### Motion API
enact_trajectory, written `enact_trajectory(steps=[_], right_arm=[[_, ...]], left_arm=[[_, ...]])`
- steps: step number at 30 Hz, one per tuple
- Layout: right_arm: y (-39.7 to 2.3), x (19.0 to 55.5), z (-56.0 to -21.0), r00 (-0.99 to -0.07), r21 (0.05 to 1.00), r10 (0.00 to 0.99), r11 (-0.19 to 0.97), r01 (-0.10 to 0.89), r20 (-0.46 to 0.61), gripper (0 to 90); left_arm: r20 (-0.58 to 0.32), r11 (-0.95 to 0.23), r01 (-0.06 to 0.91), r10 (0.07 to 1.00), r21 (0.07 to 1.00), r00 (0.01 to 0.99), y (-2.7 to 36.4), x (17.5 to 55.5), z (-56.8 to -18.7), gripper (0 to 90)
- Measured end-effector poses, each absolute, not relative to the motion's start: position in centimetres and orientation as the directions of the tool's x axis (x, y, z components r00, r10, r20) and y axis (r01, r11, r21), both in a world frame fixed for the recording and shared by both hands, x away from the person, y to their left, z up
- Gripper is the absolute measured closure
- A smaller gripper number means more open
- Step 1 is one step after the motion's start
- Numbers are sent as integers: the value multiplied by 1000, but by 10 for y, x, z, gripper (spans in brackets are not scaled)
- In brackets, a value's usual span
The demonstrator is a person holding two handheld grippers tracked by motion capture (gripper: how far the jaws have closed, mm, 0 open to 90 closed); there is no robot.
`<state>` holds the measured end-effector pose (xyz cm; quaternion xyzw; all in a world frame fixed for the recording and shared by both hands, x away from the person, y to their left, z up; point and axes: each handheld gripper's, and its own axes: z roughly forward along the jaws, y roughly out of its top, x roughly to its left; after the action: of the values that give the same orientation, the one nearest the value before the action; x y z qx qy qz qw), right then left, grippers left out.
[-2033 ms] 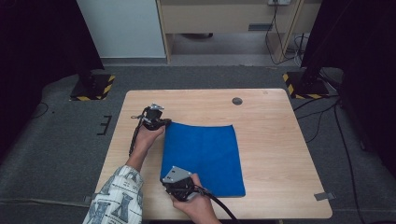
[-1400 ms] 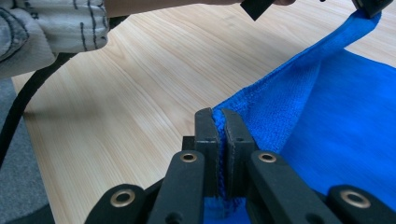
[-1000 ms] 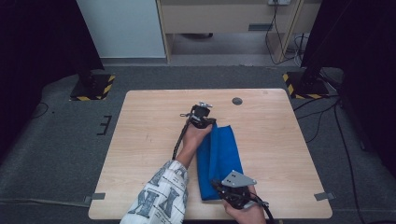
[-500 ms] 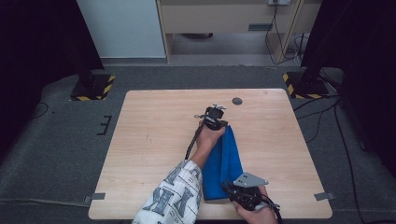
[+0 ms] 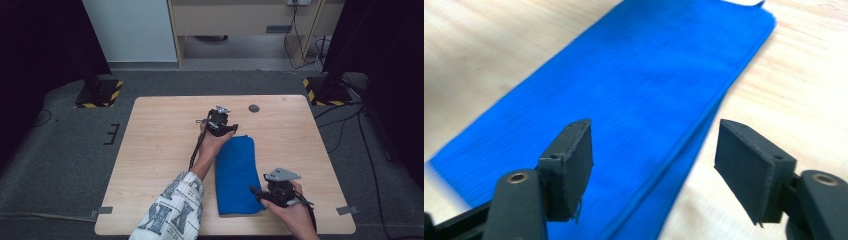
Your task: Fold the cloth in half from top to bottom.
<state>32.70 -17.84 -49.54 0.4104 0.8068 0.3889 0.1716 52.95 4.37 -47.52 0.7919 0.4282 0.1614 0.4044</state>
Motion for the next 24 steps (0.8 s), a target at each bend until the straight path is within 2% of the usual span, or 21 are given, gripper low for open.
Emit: enact_trajectory(steps=[1, 2, 4, 6, 7, 16, 18, 24], right_arm=[[-178, 327, -495, -604, 768, 796, 361, 529, 42, 311], [-179, 347, -498, -599, 765, 800, 361, 533, 40, 300], [-179, 357, -499, -592, 768, 805, 358, 532, 35, 306], [-178, 389, -503, -592, 765, 805, 360, 534, 35, 309], [-178, 389, -503, -592, 765, 805, 360, 534, 35, 309], [-164, 468, -513, -588, 745, 809, 388, 542, 6, 411], [-158, 489, -515, -594, 735, 805, 405, 544, -3, 424], [-149, 516, -523, -582, 711, 813, 404, 576, 10, 450]], left_arm=[[-91, -306, 548, 809, 779, 581, 44, 530, -475, 479], [-80, -322, 548, 806, 772, 586, 52, 527, -478, 472], [-83, -321, 551, 806, 770, 585, 56, 526, -481, 463], [-83, -317, 559, 814, 766, 575, 65, 525, -484, 438], [-90, -311, 563, 815, 766, 573, 68, 525, -486, 438], [-119, -312, 587, 806, 747, 580, 78, 520, -497, 372], [-94, -346, 587, 803, 732, 589, 75, 518, -502, 349], [-97, -354, 602, 804, 716, 587, 74, 518, -510, 353]])
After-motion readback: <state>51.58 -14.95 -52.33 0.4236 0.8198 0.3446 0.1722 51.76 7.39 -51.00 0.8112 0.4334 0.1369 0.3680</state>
